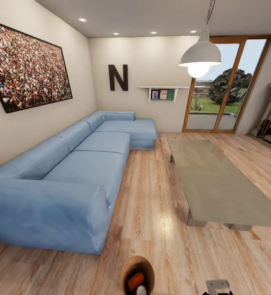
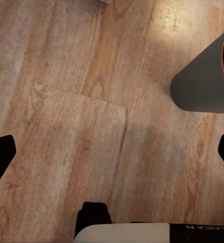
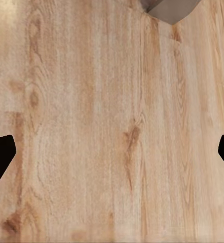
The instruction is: Put the three can of soda from the living room inside the tash can in the kitchen.
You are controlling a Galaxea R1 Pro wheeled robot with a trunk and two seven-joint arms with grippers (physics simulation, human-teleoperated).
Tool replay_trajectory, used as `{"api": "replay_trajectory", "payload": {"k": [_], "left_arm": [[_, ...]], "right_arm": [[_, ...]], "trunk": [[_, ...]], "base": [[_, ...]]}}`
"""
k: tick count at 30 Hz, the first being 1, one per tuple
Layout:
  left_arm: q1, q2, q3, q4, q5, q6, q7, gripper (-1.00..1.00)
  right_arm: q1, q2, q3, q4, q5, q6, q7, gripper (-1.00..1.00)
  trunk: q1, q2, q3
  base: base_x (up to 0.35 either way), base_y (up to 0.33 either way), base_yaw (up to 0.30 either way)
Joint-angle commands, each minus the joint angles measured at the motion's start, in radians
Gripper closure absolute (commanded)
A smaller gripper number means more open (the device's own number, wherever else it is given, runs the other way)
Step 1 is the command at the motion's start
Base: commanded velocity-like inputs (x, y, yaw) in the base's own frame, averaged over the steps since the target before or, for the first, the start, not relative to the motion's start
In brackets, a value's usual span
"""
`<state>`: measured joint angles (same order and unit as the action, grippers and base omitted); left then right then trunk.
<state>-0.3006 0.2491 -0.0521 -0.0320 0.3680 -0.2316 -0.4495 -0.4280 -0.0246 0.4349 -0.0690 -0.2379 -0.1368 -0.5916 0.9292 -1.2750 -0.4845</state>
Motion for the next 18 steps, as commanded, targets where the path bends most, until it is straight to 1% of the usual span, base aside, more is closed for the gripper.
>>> {"api": "replay_trajectory", "payload": {"k": [1,14,18], "left_arm": [[0.0,-0.001,0.0,0.0,0.0,0.0,0.0,-1.0],[0.0,-0.005,0.001,0.0,0.0,0.0,0.0,-1.0],[0.0,-0.006,0.001,0.0,0.0,0.0,0.0,-1.0]], "right_arm": [[0.0,-0.001,0.0,0.003,0.0,0.0,0.0,-1.0],[0.001,-0.009,-0.001,0.107,0.0,0.0,-0.001,-1.0],[0.032,-0.009,0.0,0.117,0.0,0.0,-0.001,-1.0]], "trunk": [[0.0,0.0,0.0],[0.0,0.0,0.0],[0.0,0.0,0.0]], "base": [[0.0,0.0,0.0],[0.0,0.0,0.0],[0.0,0.0,0.0]]}}
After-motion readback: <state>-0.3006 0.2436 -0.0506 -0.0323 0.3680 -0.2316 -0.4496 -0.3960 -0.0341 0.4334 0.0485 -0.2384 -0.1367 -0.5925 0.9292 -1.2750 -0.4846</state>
